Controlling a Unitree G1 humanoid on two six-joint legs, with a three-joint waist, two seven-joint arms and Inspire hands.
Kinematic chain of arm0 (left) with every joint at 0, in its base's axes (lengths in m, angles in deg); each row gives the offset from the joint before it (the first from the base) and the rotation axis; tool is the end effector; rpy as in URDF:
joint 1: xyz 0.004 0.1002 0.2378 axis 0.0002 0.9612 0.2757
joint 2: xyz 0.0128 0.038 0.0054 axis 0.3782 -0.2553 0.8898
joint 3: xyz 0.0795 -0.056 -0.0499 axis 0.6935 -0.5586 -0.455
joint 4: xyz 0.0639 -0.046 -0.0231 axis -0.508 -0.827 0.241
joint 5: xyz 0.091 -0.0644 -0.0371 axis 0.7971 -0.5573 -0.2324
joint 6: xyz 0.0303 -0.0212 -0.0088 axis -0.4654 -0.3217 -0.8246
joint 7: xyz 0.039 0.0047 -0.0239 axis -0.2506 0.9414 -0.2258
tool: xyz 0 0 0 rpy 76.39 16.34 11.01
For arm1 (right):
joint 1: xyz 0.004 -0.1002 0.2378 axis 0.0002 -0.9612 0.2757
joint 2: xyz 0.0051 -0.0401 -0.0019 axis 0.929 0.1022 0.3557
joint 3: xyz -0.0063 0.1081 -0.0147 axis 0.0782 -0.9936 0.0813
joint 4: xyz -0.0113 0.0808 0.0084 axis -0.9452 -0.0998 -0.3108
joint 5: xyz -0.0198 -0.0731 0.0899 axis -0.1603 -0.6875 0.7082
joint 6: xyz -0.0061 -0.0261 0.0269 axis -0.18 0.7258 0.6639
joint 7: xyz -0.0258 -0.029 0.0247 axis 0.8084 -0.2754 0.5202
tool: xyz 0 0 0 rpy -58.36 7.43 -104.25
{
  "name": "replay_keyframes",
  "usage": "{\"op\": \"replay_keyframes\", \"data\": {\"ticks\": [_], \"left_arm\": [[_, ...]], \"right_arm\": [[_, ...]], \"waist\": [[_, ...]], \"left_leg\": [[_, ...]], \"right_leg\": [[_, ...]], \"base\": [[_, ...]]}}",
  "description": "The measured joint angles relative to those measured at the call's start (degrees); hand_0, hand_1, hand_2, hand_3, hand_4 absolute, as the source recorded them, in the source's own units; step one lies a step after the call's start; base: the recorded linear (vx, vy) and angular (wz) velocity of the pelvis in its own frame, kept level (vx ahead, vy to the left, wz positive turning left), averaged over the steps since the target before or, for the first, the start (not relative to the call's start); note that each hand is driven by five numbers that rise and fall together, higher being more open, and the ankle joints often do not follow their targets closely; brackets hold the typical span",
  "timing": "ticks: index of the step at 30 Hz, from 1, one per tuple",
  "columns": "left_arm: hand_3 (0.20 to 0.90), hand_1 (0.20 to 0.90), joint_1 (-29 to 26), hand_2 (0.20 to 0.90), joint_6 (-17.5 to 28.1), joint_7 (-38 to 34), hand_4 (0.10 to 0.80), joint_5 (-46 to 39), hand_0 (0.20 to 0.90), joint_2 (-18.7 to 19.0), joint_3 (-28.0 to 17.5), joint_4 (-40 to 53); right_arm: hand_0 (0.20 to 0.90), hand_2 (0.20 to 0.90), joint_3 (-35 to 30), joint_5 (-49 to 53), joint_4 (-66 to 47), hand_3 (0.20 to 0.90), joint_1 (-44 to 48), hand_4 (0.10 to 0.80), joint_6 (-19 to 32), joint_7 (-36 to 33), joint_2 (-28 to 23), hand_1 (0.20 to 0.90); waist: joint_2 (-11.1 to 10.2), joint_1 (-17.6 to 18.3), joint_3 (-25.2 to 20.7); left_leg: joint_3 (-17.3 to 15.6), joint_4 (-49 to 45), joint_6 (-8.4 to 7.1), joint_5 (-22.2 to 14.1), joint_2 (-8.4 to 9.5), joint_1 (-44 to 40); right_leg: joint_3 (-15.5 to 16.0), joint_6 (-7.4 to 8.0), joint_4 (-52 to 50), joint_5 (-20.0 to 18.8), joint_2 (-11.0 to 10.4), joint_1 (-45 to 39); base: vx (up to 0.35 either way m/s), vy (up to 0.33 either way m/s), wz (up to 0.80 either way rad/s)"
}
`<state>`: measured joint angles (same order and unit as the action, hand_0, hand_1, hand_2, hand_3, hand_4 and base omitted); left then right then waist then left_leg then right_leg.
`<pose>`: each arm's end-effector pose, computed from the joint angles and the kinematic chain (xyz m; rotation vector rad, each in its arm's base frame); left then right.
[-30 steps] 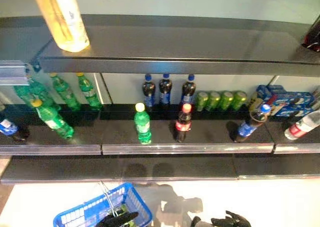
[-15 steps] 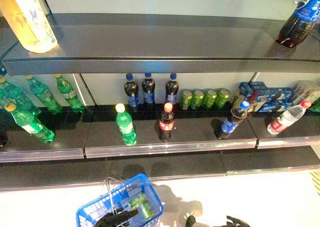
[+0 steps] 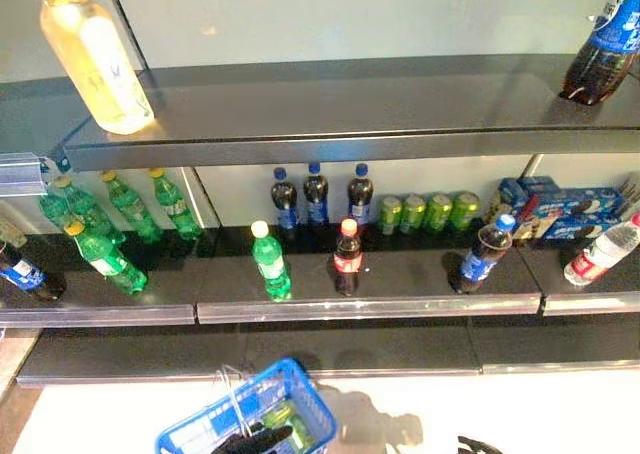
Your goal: Pick up the drink and place into the basket.
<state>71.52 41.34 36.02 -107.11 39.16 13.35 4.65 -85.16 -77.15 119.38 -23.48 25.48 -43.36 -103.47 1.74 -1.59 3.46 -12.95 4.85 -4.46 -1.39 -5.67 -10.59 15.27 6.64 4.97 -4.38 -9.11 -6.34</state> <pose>0.0482 0.2400 -0.1393 -0.5272 1.1216 0.2304 0.0580 -0.2609 -0.1322 -0.1348 1.2812 -0.1722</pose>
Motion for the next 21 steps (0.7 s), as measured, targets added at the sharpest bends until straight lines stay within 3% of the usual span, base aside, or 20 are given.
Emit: {"op": "replay_keyframes", "data": {"ticks": [3, 6, 12, 16, 21], "left_arm": [[0.2, 0.3, 0.97, 0.3, -0.05, 0.0, 0.1, 0.07, 0.3, 1.42, -0.04, -0.01], [0.2, 0.3, -0.33, 0.3, 0.02, -0.13, 0.1, -1.28, 0.3, 2.78, 0.72, 0.02], [0.2, 0.3, -11.32, 0.3, 0.32, -1.28, 0.1, -4.74, 0.3, 3.43, 1.84, 0.46], [0.2, 0.3, -16.47, 0.3, 0.97, -1.46, 0.1, -8.23, 0.3, 4.59, 1.85, 3.22], [0.2, 0.3, -19.44, 0.3, 1.38, -2.68, 0.1, -10.52, 0.3, 5.33, 2.57, 4.06]], "right_arm": [[0.9, 0.9, -0.14, -0.43, -0.06, 0.9, -0.58, 0.8, -0.41, 0.03, -0.24, 0.9], [0.9, 0.9, 0.43, -0.7, 0.08, 0.9, 0.43, 0.8, -0.81, -0.07, -0.75, 0.9], [0.9, 0.9, 2.37, -1.2, 2.72, 0.9, 9.69, 0.8, -0.7, -1.63, -2.16, 0.9], [0.9, 0.9, 2.27, 1.72, 1.85, 0.9, 14.14, 0.8, 3.9, -2.46, -2.85, 0.9], [0.9, 0.9, 2.27, 7.04, -2.59, 0.9, 16.9, 0.8, 10.61, -2.03, -3.79, 0.9]], "waist": [[-0.13, 0.15, 0.03], [-0.36, 0.09, 0.34], [-1.43, -0.6, 10.75], [-3.02, -0.19, 18.25], [-4.22, 0.04, 21.98]], "left_leg": [[-0.03, 0.0, 0.0, 0.0, 0.0, 0.4], [-0.13, -0.84, 0.04, 0.8, 0.05, 5.64], [-0.08, -5.41, 0.26, 2.63, -0.27, 16.67], [0.41, -11.93, 0.23, 1.71, -1.28, 23.73], [1.78, -22.37, 0.25, -2.3, -2.5, 30.09]], "right_leg": [[-0.05, 0.02, -0.01, 0.04, -0.03, 0.45], [-0.15, -0.36, -0.04, -0.86, -0.18, 5.56], [-0.08, -1.96, -1.12, -4.2, -0.34, 14.85], [-0.4, -3.05, -7.74, -2.85, -0.67, 21.97], [-1.71, -3.85, -19.24, 2.03, -1.64, 28.81]], "base": [[-0.033, 0.036, -0.01], [-0.334, -0.044, -0.03], [-0.237, -0.05, 0.04], [-0.189, 0.009, -0.02], [-0.115, 0.035, -0.01]]}}
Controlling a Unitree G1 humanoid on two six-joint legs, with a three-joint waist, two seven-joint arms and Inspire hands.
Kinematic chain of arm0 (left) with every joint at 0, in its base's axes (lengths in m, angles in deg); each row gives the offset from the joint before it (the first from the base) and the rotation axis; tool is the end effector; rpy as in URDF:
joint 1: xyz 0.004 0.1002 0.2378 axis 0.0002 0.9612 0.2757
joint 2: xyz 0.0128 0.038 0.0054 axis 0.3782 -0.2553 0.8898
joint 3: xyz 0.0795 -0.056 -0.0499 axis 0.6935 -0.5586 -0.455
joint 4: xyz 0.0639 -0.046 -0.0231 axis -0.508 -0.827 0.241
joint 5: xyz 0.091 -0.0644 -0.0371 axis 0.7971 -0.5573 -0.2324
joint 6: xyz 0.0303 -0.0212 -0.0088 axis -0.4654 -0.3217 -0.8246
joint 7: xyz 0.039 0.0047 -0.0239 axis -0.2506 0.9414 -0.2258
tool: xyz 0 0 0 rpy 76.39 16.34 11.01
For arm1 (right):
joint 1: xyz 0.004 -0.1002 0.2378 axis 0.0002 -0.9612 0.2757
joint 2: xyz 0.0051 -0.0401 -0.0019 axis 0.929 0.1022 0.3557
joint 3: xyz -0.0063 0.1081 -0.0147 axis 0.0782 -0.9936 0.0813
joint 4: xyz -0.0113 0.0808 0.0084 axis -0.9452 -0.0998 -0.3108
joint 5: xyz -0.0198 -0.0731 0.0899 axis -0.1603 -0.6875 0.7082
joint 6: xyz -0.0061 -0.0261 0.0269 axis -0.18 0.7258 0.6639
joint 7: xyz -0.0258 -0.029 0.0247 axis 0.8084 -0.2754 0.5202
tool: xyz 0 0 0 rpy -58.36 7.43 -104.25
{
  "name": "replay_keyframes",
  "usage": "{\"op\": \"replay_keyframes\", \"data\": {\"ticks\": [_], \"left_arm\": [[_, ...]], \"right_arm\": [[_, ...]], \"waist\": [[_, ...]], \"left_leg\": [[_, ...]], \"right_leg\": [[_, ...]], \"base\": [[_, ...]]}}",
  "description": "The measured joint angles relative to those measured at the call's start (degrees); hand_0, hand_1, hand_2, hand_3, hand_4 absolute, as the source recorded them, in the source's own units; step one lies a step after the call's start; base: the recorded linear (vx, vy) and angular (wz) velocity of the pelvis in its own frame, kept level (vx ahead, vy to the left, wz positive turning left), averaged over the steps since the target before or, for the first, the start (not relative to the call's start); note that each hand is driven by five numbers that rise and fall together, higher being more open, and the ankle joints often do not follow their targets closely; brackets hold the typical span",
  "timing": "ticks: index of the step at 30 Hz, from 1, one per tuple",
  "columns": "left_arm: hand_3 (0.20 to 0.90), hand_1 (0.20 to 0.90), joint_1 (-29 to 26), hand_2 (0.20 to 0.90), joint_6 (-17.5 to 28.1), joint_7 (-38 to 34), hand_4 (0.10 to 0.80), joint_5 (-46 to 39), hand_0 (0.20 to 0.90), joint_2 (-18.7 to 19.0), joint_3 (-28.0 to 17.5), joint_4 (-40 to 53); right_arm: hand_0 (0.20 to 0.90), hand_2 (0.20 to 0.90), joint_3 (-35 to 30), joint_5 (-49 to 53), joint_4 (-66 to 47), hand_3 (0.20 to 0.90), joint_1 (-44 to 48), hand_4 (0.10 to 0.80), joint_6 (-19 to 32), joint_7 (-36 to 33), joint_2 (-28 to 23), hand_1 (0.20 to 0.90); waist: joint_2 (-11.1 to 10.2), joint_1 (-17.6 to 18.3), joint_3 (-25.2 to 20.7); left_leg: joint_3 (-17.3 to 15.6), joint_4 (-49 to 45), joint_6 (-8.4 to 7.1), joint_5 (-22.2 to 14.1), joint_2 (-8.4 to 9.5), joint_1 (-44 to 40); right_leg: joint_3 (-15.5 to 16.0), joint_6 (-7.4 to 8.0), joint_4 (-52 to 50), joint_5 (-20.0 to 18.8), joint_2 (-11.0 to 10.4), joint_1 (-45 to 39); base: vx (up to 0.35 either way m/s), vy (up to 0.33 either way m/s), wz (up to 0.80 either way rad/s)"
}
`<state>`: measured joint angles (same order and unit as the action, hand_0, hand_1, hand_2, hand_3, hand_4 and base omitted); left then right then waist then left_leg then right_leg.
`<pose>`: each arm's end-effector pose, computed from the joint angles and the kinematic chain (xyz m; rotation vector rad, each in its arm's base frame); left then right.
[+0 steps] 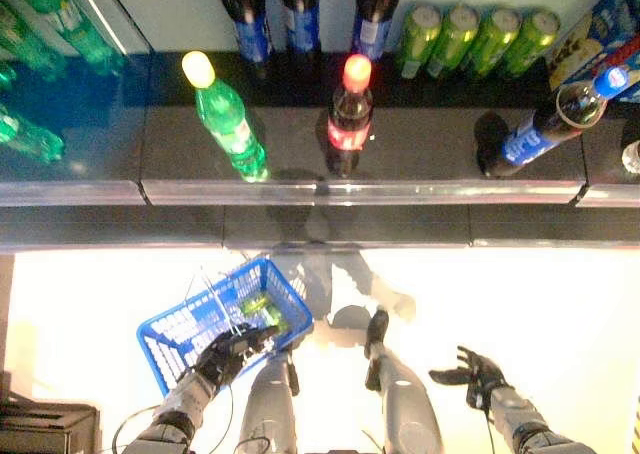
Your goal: Pick up the drink and place into the basket.
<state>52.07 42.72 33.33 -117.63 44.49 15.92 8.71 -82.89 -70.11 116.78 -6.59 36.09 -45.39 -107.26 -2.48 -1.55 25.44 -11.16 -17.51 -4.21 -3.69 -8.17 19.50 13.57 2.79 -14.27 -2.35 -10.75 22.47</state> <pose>0.1916 0.2582 -0.0854 -0.5149 0.6907 0.1727 0.1856 -0.2707 -0.0830 -0.1649 0.7450 -0.1925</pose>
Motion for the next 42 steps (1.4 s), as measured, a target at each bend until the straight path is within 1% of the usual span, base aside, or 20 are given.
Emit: {"op": "replay_keyframes", "data": {"ticks": [2, 5, 6, 10, 13, 15, 16, 19, 22, 24, 29, 34, 37, 42], "left_arm": [[0.2, 0.3, -0.06, 0.3, 0.01, -0.06, 0.1, -0.08, 0.3, -0.03, 0.25, 0.39], [0.2, 0.3, -0.4, 0.3, 0.5, -0.03, 0.1, -1.48, 0.3, -0.09, 0.17, 1.2], [0.2, 0.3, -0.45, 0.3, 0.75, -0.02, 0.1, -2.32, 0.3, -0.1, 0.01, 1.4], [0.2, 0.3, 0.06, 0.3, 0.85, 0.0, 0.1, -3.35, 0.3, -0.18, -0.7, 2.09], [0.2, 0.3, 0.76, 0.3, 1.14, 0.03, 0.1, -3.41, 0.3, -0.19, -0.6, 3.93], [0.2, 0.3, 0.97, 0.3, 1.4, 0.02, 0.1, -3.81, 0.3, -0.18, -0.05, 4.5], [0.2, 0.3, 0.96, 0.3, 1.45, 0.02, 0.1, -3.91, 0.3, -0.17, 0.02, 4.52], [0.2, 0.3, 1.05, 0.3, 1.73, 0.03, 0.1, -4.68, 0.3, -0.19, 0.41, 4.47], [0.2, 0.3, 1.18, 0.3, 2.67, 0.14, 0.1, -5.76, 0.3, -0.3, 1.14, 3.95], [0.2, 0.3, 1.18, 0.3, 3.09, 0.32, 0.1, -5.91, 0.3, -0.35, 1.28, 3.6], [0.2, 0.3, 1.19, 0.3, 4.0, 0.36, 0.1, -6.92, 0.3, -0.14, 1.31, 3.29], [0.2, 0.3, 1.17, 0.3, 5.15, 0.37, 0.1, -7.58, 0.3, 0.28, 1.26, 3.14], [0.2, 0.3, 1.03, 0.3, 5.19, 0.4, 0.1, -7.93, 0.3, 0.46, 1.18, 3.18], [0.2, 0.3, 0.47, 0.3, 4.91, 0.4, 0.1, -7.88, 0.3, 0.26, 1.34, 3.1]], "right_arm": [[0.9, 0.9, 0.81, 1.09, -4.71, 0.9, -0.05, 0.8, 1.69, 0.47, -0.6, 0.9], [0.9, 0.9, 1.93, 2.88, -12.96, 0.9, 0.22, 0.8, 3.59, 1.26, -2.14, 0.9], [0.9, 0.9, 2.68, 3.05, -16.45, 0.9, 0.23, 0.8, 3.72, 1.31, -2.75, 0.9], [0.9, 0.9, 4.4, 2.68, -28.64, 0.9, -0.25, 0.8, 3.57, 1.23, -3.6, 0.9], [0.9, 0.9, 5.18, -1.7, -39.52, 0.9, -1.38, 0.8, 3.61, 1.01, -4.42, 0.9], [0.9, 0.9, 5.51, -5.38, -44.49, 0.9, -2.16, 0.8, 3.89, 1.03, -5.05, 0.9], [0.9, 0.9, 5.68, -6.1, -45.25, 0.9, -1.99, 0.8, 4.18, 1.06, -5.31, 0.9], [0.9, 0.9, 7.38, -9.66, -51.69, 0.9, -2.78, 0.8, 4.45, 2.59, -8.9, 0.9], [0.9, 0.9, 8.21, -11.02, -57.22, 0.9, -2.69, 0.8, 5.05, 4.01, -12.28, 0.9], [0.9, 0.9, 8.37, -11.0, -59.84, 0.9, -2.11, 0.8, 5.66, 4.1, -13.39, 0.9], [0.9, 0.9, 8.38, -10.79, -63.96, 0.9, -1.25, 0.8, 6.43, 3.61, -13.64, 0.9], [0.9, 0.9, 8.29, -9.73, -64.29, 0.9, 0.77, 0.8, 7.62, 1.71, -13.64, 0.9], [0.9, 0.9, 7.94, -8.3, -64.29, 0.9, 2.66, 0.8, 7.82, -0.25, -13.88, 0.9], [0.9, 0.9, 7.28, -4.62, -64.29, 0.9, 5.7, 0.8, 8.06, -1.52, -15.25, 0.9]], "waist": [[0.05, -0.11, 0.13], [0.1, -1.04, 0.16], [0.17, -1.18, 0.17], [0.08, -1.52, 0.1], [0.02, -1.53, 0.06], [0.01, -1.36, 0.06], [0.0, -1.36, 0.05], [-0.05, -1.26, 0.03], [-0.07, -1.24, 0.04], [-0.09, -1.12, 0.05], [-0.67, -0.81, 0.4], [-1.23, -0.24, 1.15], [-0.99, 0.13, 2.13], [-0.4, 0.04, 3.13]], "left_leg": [[1.19, -3.82, 0.03, -1.78, 0.18, 1.43], [1.65, -9.7, 0.29, -4.85, 0.27, 4.5], [2.6, -11.7, 0.23, -5.74, 0.37, 5.56], [3.78, -16.33, 0.0, -7.73, 0.33, 7.15], [3.97, -17.31, -0.04, -7.93, 0.32, 8.4], [4.0, -17.45, -0.08, -7.97, 0.33, 8.66], [4.0, -17.46, -0.08, -7.98, 0.35, 8.66], [3.98, -17.44, -0.08, -7.99, 0.37, 8.68], [3.98, -17.39, -0.12, -7.96, 0.31, 8.68], [3.98, -17.35, -0.09, -7.97, 0.3, 8.68], [3.98, -17.17, -0.11, -7.96, 0.31, 8.77], [3.99, -16.99, -0.18, -7.92, 0.39, 8.83], [4.0, -16.65, -0.36, -7.79, 0.47, 8.42], [4.13, -16.28, -0.38, -7.78, 0.6, 7.58]], "right_leg": [[-0.33, -0.13, -5.32, 2.57, -0.89, 1.96], [-1.52, -0.62, -13.21, 6.54, -2.34, 6.1], [-1.65, -0.74, -15.38, 7.54, -2.61, 7.16], [-1.75, -0.8, -20.66, 10.28, -3.35, 8.59], [-2.01, -0.6, -21.69, 10.38, -3.37, 9.86], [-2.12, -0.57, -21.78, 10.36, -3.36, 10.11], [-2.13, -0.57, -21.78, 10.36, -3.37, 10.1], [-2.19, -0.53, -21.78, 10.35, -3.42, 10.12], [-2.18, -0.53, -21.77, 10.34, -3.38, 10.11], [-2.17, -0.52, -21.77, 10.34, -3.38, 10.11], [-2.12, -0.51, -21.72, 10.36, -3.42, 10.22], [-1.93, -0.45, -21.66, 10.39, -3.56, 10.2], [-1.67, -0.42, -21.6, 10.4, -3.73, 9.76], [-1.37, -0.34, -21.64, 10.5, -3.91, 8.81]], "base": [[-0.071, 0.014, 0.08], [-0.01, 0.018, 0.03], [0.023, 0.036, 0.06], [0.011, 0.033, 0.1], [-0.022, 0.018, -0.01], [-0.008, 0.046, -0.02], [0.005, 0.058, -0.01], [0.007, 0.022, 0.0], [-0.01, 0.008, 0.0], [0.0, 0.0, 0.0], [0.0, 0.0, 0.0], [0.005, 0.004, 0.01], [0.029, 0.002, 0.03], [0.015, -0.008, 0.01]]}}
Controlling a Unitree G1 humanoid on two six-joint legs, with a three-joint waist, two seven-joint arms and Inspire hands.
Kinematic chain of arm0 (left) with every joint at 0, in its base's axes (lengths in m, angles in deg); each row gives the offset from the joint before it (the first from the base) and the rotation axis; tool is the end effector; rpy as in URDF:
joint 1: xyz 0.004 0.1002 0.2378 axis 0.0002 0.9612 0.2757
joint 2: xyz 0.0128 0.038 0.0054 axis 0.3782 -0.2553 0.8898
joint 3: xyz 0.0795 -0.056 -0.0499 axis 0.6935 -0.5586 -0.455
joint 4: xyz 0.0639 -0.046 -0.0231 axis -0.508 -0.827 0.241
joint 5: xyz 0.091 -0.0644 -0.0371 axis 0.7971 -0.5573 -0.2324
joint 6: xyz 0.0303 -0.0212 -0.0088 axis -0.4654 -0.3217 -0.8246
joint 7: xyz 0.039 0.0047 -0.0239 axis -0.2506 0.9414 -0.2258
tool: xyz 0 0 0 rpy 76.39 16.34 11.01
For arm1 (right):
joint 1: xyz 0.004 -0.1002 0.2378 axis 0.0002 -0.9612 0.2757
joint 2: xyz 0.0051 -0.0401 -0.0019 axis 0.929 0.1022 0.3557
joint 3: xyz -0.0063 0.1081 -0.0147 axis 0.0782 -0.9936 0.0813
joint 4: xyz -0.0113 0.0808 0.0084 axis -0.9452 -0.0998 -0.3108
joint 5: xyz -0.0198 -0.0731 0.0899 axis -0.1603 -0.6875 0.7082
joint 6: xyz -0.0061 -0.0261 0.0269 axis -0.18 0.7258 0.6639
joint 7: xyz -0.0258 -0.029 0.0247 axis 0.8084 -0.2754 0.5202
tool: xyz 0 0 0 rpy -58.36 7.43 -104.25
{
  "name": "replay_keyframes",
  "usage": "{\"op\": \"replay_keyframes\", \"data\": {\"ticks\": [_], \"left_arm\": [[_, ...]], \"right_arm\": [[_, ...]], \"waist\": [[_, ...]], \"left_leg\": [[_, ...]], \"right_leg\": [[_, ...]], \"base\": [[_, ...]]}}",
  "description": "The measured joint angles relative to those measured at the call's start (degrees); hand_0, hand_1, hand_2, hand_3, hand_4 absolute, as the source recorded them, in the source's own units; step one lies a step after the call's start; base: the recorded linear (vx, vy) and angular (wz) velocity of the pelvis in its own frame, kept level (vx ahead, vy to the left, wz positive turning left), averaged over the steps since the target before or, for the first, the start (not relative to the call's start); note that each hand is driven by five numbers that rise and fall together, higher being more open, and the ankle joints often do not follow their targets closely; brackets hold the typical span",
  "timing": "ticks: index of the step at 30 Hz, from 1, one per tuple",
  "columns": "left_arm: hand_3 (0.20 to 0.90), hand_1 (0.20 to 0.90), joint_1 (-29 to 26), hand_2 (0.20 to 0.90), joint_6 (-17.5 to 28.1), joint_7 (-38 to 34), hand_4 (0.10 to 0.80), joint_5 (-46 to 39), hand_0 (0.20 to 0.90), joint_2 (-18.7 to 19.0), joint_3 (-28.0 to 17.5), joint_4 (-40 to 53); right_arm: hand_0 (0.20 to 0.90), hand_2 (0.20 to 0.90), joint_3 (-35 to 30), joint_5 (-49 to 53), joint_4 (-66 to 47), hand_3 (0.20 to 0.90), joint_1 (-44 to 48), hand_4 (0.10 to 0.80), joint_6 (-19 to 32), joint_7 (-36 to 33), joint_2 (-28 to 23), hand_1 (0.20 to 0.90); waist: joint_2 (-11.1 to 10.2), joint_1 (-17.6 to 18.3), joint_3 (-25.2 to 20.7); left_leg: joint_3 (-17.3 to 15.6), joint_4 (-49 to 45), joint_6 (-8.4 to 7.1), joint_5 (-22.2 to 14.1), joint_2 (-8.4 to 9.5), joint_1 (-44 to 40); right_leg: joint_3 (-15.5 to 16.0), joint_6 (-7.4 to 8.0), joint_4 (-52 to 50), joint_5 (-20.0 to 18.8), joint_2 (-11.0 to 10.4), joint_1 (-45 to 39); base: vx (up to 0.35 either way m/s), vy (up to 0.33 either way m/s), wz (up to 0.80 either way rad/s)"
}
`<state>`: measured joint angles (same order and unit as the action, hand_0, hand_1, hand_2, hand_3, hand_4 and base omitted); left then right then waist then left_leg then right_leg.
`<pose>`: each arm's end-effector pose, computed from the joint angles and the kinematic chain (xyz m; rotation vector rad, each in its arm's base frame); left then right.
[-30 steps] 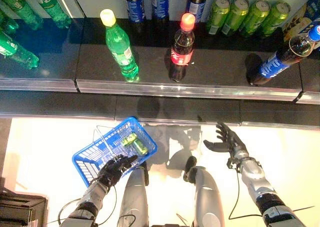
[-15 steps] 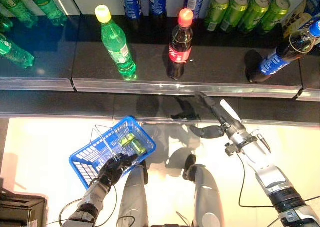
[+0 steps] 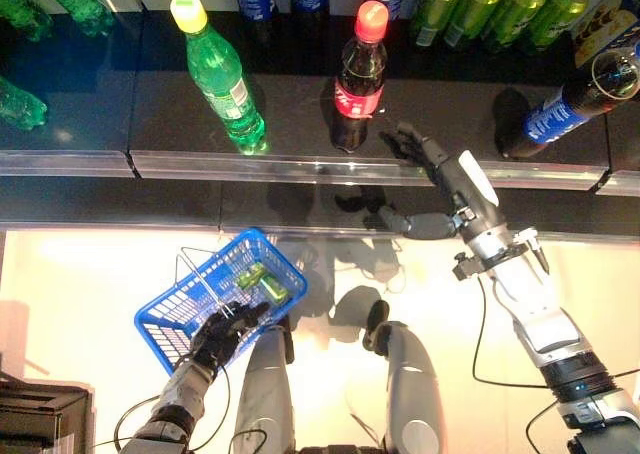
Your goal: Pick up the drink and place into the basket.
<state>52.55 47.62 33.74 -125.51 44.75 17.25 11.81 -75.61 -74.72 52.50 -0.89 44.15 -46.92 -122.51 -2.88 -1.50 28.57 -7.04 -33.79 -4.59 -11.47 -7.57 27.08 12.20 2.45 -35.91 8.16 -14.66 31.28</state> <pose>0.1991 0.2581 -0.0784 -0.5829 0.5373 0.1967 0.2779 -0.2111 0.1360 -0.4874 -0.5109 0.2580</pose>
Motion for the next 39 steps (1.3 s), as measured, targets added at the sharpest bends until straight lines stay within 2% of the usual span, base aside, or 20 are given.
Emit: {"op": "replay_keyframes", "data": {"ticks": [15, 25, 29, 39], "left_arm": [[0.2, 0.3, -0.91, 0.3, -0.99, -0.17, 0.1, 0.12, 0.3, -0.53, 2.3, 0.14], [0.2, 0.3, -1.25, 0.3, -2.29, -0.42, 0.1, 0.35, 0.3, -0.53, 2.41, 0.81], [0.2, 0.3, -1.83, 0.3, -2.71, -0.89, 0.1, 0.37, 0.3, -0.73, 3.22, 1.12], [0.2, 0.3, -2.7, 0.3, -3.7, -1.36, 0.1, 0.99, 0.3, -0.73, 4.81, 1.44]], "right_arm": [[0.9, 0.9, -0.07, 5.25, 1.47, 0.9, 8.21, 0.8, -0.33, -3.9, -0.21, 0.9], [0.9, 0.9, 0.04, 12.73, 5.64, 0.9, 13.37, 0.8, -4.84, -4.73, -0.22, 0.9], [0.9, 0.9, 0.15, 15.87, 8.06, 0.9, 16.2, 0.8, -6.73, -4.27, -0.29, 0.9], [0.9, 0.9, 3.09, 18.1, 11.17, 0.9, 19.93, 0.8, -9.39, -2.09, -0.31, 0.9]], "waist": [[0.81, -1.55, 0.47], [1.06, -1.65, 0.61], [1.76, -2.11, 1.0], [1.94, -3.13, 1.1]], "left_leg": [[0.57, 0.35, 0.36, 0.87, 1.3, -0.48], [1.41, 0.81, 0.34, 1.42, 1.94, -0.64], [1.66, 0.83, 0.5, 1.58, 2.24, -0.58], [2.44, 2.98, 0.43, 2.89, 3.17, -1.21]], "right_leg": [[0.19, 0.09, -0.86, 0.11, -1.43, -0.33], [1.05, 0.11, -0.83, 0.1, -2.06, -0.99], [1.48, 0.13, -0.9, 0.11, -2.5, -1.21], [2.15, 0.2, -0.06, 0.06, -3.15, -1.81]], "base": [[0.007, 0.002, 0.04], [0.001, 0.002, 0.04], [0.0, 0.003, 0.06], [-0.001, 0.023, 0.06]]}}
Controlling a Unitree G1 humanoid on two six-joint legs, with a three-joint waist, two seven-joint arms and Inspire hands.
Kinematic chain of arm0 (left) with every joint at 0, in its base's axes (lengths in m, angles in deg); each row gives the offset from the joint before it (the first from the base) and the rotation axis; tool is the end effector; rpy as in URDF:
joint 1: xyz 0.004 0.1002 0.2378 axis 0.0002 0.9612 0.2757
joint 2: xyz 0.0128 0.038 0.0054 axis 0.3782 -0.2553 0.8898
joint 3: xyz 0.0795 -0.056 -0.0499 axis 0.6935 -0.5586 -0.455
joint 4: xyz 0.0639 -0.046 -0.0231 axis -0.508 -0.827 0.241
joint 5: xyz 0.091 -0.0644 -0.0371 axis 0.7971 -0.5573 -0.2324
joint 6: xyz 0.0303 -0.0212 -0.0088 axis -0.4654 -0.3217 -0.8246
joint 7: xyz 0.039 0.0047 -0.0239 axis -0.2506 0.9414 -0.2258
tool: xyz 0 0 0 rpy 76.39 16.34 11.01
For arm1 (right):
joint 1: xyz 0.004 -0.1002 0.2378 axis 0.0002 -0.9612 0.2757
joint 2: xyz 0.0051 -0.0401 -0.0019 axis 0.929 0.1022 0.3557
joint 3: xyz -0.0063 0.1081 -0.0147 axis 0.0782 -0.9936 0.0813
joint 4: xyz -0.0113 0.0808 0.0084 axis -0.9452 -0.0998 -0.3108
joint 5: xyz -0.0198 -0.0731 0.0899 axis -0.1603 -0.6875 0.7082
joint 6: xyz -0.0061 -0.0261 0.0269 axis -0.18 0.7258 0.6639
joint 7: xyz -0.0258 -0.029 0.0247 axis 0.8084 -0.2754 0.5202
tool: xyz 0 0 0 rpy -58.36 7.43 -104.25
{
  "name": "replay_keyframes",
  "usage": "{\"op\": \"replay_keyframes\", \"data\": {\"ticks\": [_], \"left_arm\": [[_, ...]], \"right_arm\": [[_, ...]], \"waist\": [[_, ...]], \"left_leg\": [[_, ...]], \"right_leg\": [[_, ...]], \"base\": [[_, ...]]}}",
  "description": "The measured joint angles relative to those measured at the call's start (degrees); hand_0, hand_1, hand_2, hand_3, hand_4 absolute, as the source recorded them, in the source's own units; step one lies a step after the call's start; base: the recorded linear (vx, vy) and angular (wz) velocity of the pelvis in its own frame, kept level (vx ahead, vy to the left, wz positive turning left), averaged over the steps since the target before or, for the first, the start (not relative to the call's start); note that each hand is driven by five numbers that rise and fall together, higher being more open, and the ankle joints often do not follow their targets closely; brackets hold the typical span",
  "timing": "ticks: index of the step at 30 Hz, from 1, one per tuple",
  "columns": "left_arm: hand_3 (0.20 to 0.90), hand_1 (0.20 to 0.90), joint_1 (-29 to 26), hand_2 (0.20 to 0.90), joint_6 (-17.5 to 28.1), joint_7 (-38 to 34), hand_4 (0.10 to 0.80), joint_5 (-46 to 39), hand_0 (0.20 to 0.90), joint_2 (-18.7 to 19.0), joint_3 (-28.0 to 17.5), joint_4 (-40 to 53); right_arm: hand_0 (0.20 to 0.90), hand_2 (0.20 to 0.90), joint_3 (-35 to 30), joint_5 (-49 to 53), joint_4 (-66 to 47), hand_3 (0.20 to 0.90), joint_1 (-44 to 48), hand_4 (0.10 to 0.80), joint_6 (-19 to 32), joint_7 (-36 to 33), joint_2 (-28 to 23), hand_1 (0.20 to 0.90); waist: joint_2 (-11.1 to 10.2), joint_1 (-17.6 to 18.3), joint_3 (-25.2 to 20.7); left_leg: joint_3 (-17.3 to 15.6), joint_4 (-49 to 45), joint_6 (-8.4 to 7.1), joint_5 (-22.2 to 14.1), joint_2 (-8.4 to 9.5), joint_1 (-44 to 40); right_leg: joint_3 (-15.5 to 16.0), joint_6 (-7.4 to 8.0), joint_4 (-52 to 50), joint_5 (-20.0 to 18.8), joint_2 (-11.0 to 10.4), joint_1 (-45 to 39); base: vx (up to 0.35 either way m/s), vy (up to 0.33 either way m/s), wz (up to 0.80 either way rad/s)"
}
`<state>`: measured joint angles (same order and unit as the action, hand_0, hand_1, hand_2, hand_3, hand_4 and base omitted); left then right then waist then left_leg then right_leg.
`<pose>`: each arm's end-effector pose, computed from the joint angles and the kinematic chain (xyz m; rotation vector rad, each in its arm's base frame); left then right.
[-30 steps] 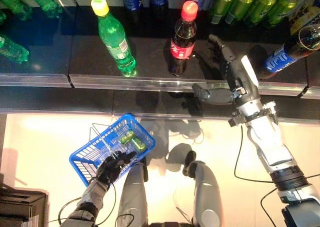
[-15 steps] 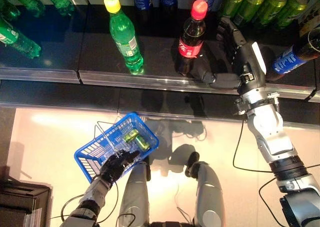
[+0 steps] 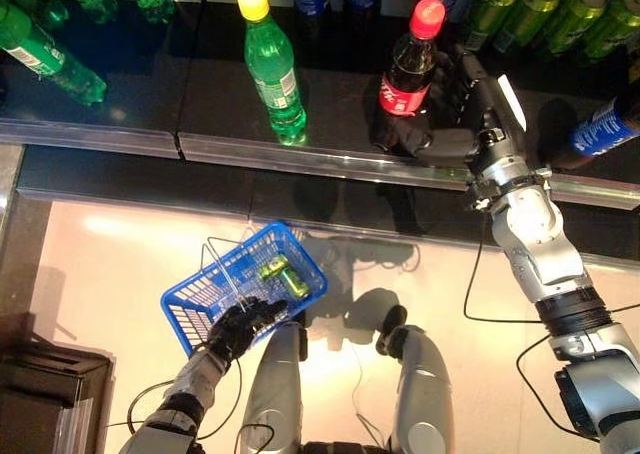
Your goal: Pick up the drink and place into the basket.
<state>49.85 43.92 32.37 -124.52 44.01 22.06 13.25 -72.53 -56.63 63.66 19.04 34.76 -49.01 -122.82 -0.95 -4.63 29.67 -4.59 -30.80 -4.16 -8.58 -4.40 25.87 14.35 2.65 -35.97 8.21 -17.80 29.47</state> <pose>0.2173 0.2399 -0.0725 -0.5498 0.5955 0.0954 0.3283 -0.2037 0.1965 -0.2272 -0.4828 0.1775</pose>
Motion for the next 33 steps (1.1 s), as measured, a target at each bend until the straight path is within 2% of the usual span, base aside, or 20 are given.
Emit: {"op": "replay_keyframes", "data": {"ticks": [8, 16, 21, 23, 24, 25, 26, 33], "left_arm": [[0.2, 0.3, -0.08, 0.3, -0.45, -0.26, 0.1, 0.1, 0.3, -0.06, 1.01, 0.41], [0.2, 0.3, -0.1, 0.3, -0.49, -0.26, 0.1, 0.15, 0.3, -0.05, 1.56, 0.67], [0.2, 0.3, -0.35, 0.3, -0.8, -0.28, 0.1, 0.35, 0.3, 0.0, 2.01, 0.69], [0.2, 0.3, -0.41, 0.3, -0.96, -0.27, 0.1, 0.64, 0.3, 0.0, 2.04, 0.66], [0.2, 0.3, -0.42, 0.3, -1.07, -0.28, 0.1, 0.71, 0.3, -0.07, 2.23, 0.56], [0.2, 0.3, -0.39, 0.3, -1.09, -0.27, 0.1, 0.79, 0.3, -0.08, 2.6, 0.51], [0.2, 0.3, -0.41, 0.3, -1.11, -0.28, 0.1, 0.97, 0.3, -0.08, 2.68, 0.49], [0.2, 0.3, -0.7, 0.3, -1.15, -0.26, 0.1, 1.35, 0.3, -0.07, 4.15, 0.7]], "right_arm": [[0.9, 0.9, 0.08, 0.0, 0.16, 0.9, 1.45, 0.8, -0.84, 0.13, -0.01, 0.9], [0.9, 0.9, 0.91, 0.22, 0.65, 0.9, 1.81, 0.8, -3.87, 0.72, -0.01, 0.9], [0.9, 0.9, 3.71, 0.87, 6.26, 0.9, 5.84, 0.8, -5.29, 1.35, 0.01, 0.9], [0.773, 0.773, 4.55, 2.15, 8.76, 0.752, 7.54, 0.652, -5.63, 1.72, 0.04, 0.773], [0.639, 0.639, 4.55, 2.8, 9.73, 0.595, 8.05, 0.495, -5.81, 1.98, 0.03, 0.639], [0.359, 0.359, 4.54, 3.58, 9.92, 0.269, 8.27, 0.169, -5.86, 2.18, 0.0, 0.359], [0.3, 0.3, 4.55, 4.21, 10.02, 0.2, 8.4, 0.1, -5.86, 2.4, 0.02, 0.3], [0.3, 0.3, 4.85, 4.94, 12.1, 0.2, 10.25, 0.1, -5.86, 3.3, 0.4, 0.3]], "waist": [[0.06, -0.85, 0.03], [0.06, -1.52, 0.03], [0.09, -1.58, 0.05], [0.15, -1.74, 0.08], [0.3, -1.89, 0.16], [0.42, -1.91, 0.23], [0.57, -1.98, 0.32], [0.94, -2.14, 0.49]], "left_leg": [[0.5, 1.14, 0.06, 0.43, 0.34, -0.88], [0.72, 1.79, 0.07, 0.94, 0.65, -0.98], [0.79, 2.26, 0.1, 1.43, 0.83, -1.13], [0.79, 3.06, 0.1, 1.82, 0.98, -1.52], [0.83, 3.45, 0.11, 1.91, 1.04, -1.9], [0.93, 3.82, 0.11, 2.06, 1.08, -2.26], [0.96, 3.87, 0.1, 2.07, 1.07, -2.44], [1.17, 4.55, 0.25, 2.35, 1.5, -2.83]], "right_leg": [[0.85, 0.07, 0.5, -0.04, -0.31, -1.27], [1.07, 0.18, 0.7, -0.11, -0.54, -1.38], [1.13, 0.28, 1.08, -0.28, -0.74, -1.44], [1.21, 0.29, 1.37, -0.41, -0.83, -1.68], [1.34, 0.29, 1.53, -0.41, -0.88, -2.01], [1.52, 0.3, 1.74, -0.41, -0.91, -2.37], [1.65, 0.3, 1.85, -0.41, -0.91, -2.59], [2.3, 0.41, 2.2, -0.47, -1.36, -3.13]], "base": [[0.001, 0.008, 0.04], [0.004, 0.0, 0.01], [-0.001, -0.006, 0.01], [-0.005, -0.019, 0.04], [-0.001, -0.006, 0.05], [0.002, -0.004, 0.04], [0.0, 0.0, 0.0], [0.0, 0.009, 0.02]]}}
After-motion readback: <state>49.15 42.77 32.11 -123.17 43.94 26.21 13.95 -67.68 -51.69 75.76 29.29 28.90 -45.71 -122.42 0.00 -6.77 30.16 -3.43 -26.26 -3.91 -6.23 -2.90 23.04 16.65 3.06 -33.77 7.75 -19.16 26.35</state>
